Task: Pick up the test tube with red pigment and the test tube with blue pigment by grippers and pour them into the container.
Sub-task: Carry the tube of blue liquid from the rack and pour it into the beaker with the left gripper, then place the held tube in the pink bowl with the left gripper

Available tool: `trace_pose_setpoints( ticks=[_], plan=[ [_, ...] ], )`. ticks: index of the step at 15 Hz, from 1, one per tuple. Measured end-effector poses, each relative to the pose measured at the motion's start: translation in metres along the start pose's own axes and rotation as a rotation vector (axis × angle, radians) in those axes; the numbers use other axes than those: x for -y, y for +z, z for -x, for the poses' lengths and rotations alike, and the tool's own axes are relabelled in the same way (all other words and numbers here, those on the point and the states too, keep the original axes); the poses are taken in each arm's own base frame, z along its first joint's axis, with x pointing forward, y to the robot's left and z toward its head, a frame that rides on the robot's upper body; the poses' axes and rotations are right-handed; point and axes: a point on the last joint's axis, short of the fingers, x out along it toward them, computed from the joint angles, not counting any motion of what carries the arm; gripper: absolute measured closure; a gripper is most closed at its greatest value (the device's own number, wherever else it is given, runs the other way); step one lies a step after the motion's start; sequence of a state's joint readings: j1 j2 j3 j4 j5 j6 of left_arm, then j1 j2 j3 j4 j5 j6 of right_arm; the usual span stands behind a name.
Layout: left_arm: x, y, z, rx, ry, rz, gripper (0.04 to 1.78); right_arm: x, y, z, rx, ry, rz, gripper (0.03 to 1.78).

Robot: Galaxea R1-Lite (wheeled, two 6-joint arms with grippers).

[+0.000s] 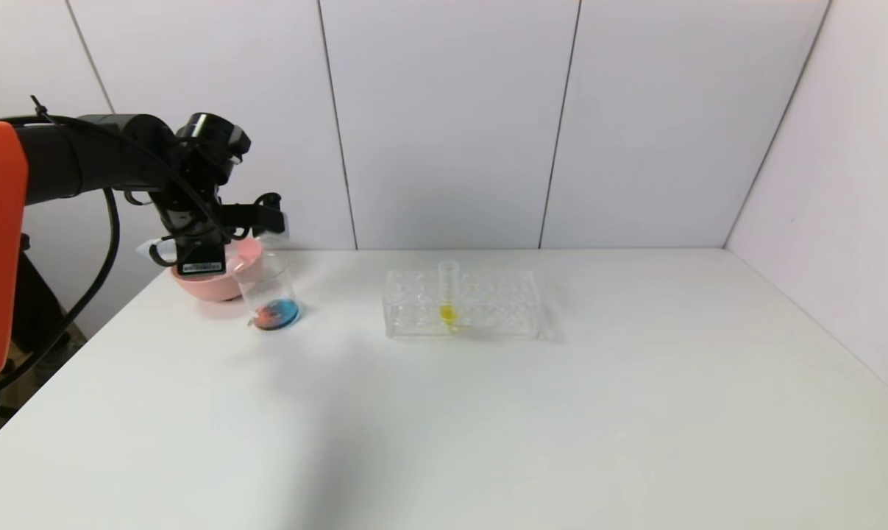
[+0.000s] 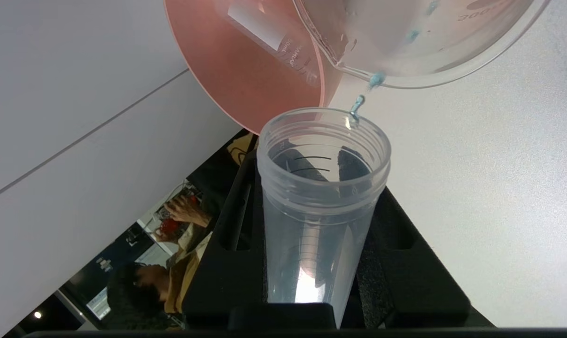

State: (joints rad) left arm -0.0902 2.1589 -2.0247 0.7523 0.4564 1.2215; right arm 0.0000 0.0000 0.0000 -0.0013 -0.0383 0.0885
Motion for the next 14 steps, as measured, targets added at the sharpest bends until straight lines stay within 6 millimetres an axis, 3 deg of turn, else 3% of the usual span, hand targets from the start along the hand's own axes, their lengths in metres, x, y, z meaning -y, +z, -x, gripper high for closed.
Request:
trace_pose_setpoints(
  ticks=[6, 9, 14],
  plan=[
    [-0.001, 0.004, 0.005, 0.022, 0.016, 0.008, 1.29, 0.000, 0.000, 0.000, 0.000, 0.000, 0.000, 0.04],
    [-0.007, -0.007, 0.013, 0.104, 0.006, 0.070, 1.29, 0.000, 0.000, 0.000, 0.000, 0.000, 0.000, 0.04],
    [-0.025, -0.032, 0.018, 0.438, -0.072, 0.527, 1.29, 0.000, 0.000, 0.000, 0.000, 0.000, 0.000, 0.04]
  ],
)
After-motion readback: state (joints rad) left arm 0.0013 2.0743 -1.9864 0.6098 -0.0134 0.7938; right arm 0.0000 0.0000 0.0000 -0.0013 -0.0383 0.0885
